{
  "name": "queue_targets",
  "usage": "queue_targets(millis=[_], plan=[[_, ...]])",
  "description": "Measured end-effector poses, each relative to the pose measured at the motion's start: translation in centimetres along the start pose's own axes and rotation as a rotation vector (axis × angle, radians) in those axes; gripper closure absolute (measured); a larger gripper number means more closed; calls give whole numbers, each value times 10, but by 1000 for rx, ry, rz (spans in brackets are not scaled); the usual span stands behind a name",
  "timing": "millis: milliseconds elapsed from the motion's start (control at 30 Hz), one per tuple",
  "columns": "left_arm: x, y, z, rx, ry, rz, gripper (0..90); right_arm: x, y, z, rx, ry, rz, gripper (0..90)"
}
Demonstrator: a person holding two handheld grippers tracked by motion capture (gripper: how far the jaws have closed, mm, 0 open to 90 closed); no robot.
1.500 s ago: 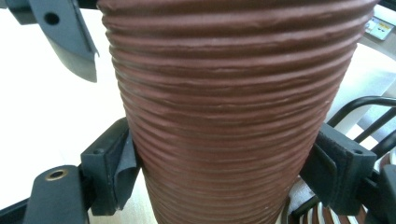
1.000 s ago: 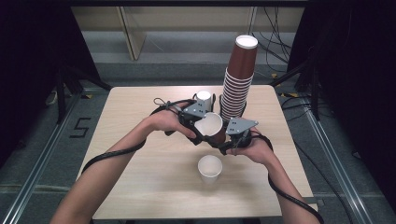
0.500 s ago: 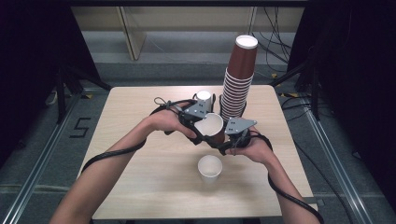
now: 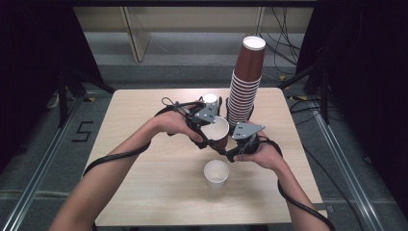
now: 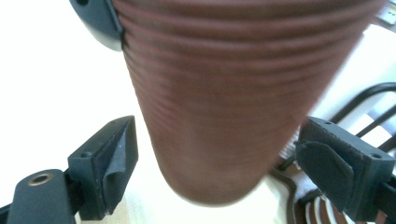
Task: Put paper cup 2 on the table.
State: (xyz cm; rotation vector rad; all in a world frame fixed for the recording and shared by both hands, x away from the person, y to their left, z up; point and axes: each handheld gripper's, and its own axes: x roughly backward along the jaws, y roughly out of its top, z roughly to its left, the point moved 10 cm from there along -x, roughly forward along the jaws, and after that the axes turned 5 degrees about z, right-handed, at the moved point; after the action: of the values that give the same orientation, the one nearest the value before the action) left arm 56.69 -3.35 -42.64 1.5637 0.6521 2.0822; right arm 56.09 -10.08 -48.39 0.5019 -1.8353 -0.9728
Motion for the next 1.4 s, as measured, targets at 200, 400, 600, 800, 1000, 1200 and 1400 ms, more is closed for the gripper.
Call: queue_targets(millis=[200, 400, 600, 800, 1000, 1200, 1400], plan=[[3, -5, 4, 3, 22, 40, 103, 7, -2, -8, 10, -18, -7, 138], [2, -14, 5, 0, 25, 98, 103, 13, -6, -14, -10, -37, -11, 137], [2, -16, 6, -3, 33, 122, 102, 14, -6, -14, -35, -43, -23, 137], [2, -16, 5, -16, 32, 136, 101, 10, -3, -13, -25, -38, -29, 137], [1, -14, 4, -21, 24, 138, 102, 0, 5, -6, -5, -10, -34, 136], [1, -8, 0, -21, 11, 116, 102, -7, 13, -2, 22, 11, -54, 121], [-2, -8, -2, -23, 4, 112, 102, -13, 17, 4, 26, 33, -58, 126]])
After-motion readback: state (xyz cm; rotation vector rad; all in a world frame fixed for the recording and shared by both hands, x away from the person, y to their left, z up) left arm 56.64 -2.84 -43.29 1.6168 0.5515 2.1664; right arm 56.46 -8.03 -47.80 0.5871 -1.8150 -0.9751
